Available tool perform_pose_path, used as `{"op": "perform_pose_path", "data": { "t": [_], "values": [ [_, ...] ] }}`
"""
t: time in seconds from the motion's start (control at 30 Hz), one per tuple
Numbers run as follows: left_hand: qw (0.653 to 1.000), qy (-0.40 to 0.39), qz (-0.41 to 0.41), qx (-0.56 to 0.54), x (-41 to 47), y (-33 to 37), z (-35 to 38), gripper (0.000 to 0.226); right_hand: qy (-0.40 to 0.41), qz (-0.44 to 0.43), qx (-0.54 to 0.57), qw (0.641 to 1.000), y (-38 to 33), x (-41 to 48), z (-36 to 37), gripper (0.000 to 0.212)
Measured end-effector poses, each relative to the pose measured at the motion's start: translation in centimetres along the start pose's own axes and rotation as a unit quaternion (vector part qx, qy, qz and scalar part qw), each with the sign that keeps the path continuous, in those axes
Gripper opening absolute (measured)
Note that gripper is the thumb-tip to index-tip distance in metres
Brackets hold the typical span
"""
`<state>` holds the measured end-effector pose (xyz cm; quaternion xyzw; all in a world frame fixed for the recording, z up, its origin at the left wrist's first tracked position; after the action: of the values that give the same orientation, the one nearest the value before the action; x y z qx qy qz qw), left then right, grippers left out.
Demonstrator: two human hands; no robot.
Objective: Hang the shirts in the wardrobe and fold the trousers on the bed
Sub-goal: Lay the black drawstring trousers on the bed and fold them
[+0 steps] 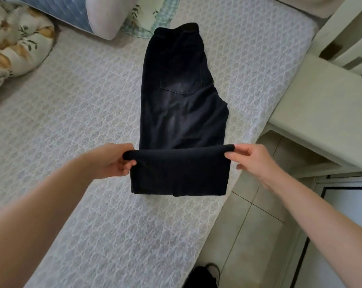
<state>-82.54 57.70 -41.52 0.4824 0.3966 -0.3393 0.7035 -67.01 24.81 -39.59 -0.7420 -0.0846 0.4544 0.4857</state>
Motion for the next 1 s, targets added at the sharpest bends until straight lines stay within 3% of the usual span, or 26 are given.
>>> {"op": "perform_pose_path", "data": {
  "t": [0.1, 0.17, 0.23, 0.4, 0.5, 0.73, 0.87, 1.0],
  "values": [
    [0.997, 0.057, 0.043, 0.04, 3.3, 4.3, -1.8, 0.025, 0.043, -0.002, 0.03, 0.999, -0.1, 5.2, -2.1, 0.008],
    [0.982, 0.088, 0.035, 0.165, 5.7, 4.9, -2.5, 0.04, 0.021, 0.062, 0.108, 0.992, 2.3, 7.7, -1.8, 0.021],
    [0.975, 0.072, 0.013, 0.208, 7.9, 3.1, -2.3, 0.04, -0.029, 0.14, 0.157, 0.977, 5.4, 8.5, 0.0, 0.033],
    [0.988, 0.077, 0.058, 0.123, 10.0, -1.0, -3.2, 0.027, 0.07, 0.164, 0.1, 0.979, 9.0, 7.5, 1.1, 0.021],
    [0.984, 0.043, 0.054, 0.166, 9.9, -2.5, -2.6, 0.018, 0.051, 0.165, 0.026, 0.985, 9.7, 6.4, 2.7, 0.021],
    [0.969, 0.025, 0.087, 0.228, 8.5, -4.5, -1.3, 0.01, -0.005, 0.106, -0.027, 0.994, 9.2, 5.1, 5.4, 0.03],
    [0.952, 0.102, 0.086, 0.275, 8.6, -5.4, -1.5, 0.024, 0.031, 0.083, -0.02, 0.996, 9.9, 4.3, 5.4, 0.031],
    [0.921, 0.181, 0.06, 0.339, 8.6, -5.2, -1.7, 0.024, 0.042, 0.117, -0.024, 0.992, 10.4, 4.3, 5.3, 0.024]
  ]
}}
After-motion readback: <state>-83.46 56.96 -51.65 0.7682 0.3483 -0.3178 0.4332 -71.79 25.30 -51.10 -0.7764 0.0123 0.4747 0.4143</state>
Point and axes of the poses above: each hand's wrist, its own x-axis towards the middle knuckle, its own z-axis out of the palm, y = z × x, the point moved 7 cm from there along x, towards the middle knuckle, and after that the axes turned 15 degrees about -y, right-handed, at the moved point
